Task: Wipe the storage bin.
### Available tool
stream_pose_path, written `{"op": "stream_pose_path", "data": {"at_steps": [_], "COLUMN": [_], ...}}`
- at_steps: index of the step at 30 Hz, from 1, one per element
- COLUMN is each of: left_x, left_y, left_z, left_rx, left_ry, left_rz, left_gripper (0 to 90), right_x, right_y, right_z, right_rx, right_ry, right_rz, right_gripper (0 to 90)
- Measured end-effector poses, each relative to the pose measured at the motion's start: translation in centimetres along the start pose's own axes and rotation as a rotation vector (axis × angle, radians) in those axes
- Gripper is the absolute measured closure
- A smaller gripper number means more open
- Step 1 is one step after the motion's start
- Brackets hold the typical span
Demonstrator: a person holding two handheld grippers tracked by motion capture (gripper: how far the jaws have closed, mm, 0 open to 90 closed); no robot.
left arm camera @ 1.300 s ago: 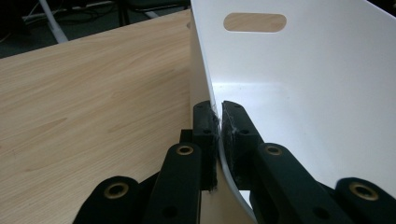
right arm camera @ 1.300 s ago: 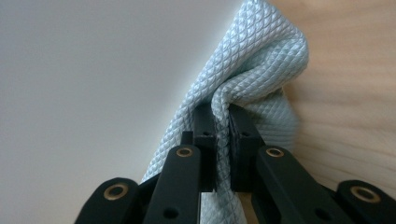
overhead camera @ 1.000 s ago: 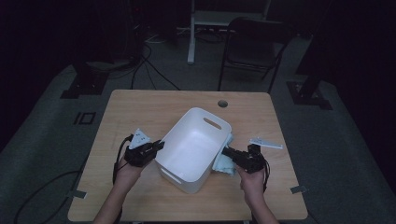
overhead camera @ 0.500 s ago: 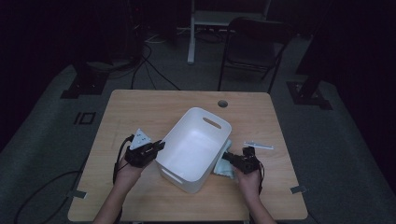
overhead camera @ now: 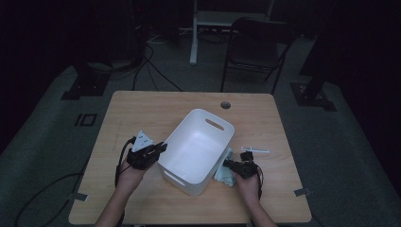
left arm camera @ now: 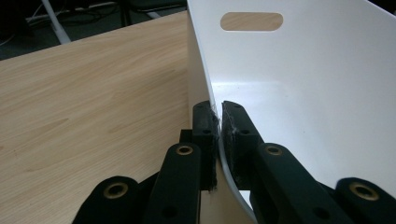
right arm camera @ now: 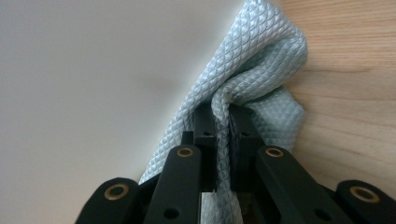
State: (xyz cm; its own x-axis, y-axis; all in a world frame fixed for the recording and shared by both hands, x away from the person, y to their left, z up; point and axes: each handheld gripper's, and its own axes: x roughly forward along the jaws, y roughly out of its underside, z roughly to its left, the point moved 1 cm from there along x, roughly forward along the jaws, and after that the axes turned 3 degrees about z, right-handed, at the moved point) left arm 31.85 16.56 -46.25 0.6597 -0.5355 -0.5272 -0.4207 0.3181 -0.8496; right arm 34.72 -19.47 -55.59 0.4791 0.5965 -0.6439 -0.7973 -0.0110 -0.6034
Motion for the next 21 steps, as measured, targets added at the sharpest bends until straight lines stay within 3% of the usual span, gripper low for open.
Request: {"op": "stream_pose_path", "data": {"at_steps": [6, 11, 17, 21], "left_x": [0.0, 0.0, 0.0, 0.1], "left_y": [0.0, -0.1, -0.1, -0.1], "left_z": [-0.1, -0.2, -0.2, -0.3], "left_rx": [0.003, 0.008, 0.009, 0.015], "left_ry": [-0.007, -0.016, -0.015, -0.01], "left_rz": [0.003, 0.006, 0.006, 0.007], "left_gripper": [84.3, 84.5, 84.5, 84.5], "right_x": [-1.9, -3.8, -6.7, -7.2], "right_y": [-0.2, -0.4, -1.2, -1.5], "right_z": [1.4, 3.3, 5.2, 6.1], "right_rx": [-0.007, -0.065, -0.083, -0.145], "right_ry": [-0.059, -0.084, -0.207, -0.161], "right_rz": [-0.037, -0.094, -0.183, -0.193], "right_gripper": [83.8, 83.6, 83.0, 83.3]}}
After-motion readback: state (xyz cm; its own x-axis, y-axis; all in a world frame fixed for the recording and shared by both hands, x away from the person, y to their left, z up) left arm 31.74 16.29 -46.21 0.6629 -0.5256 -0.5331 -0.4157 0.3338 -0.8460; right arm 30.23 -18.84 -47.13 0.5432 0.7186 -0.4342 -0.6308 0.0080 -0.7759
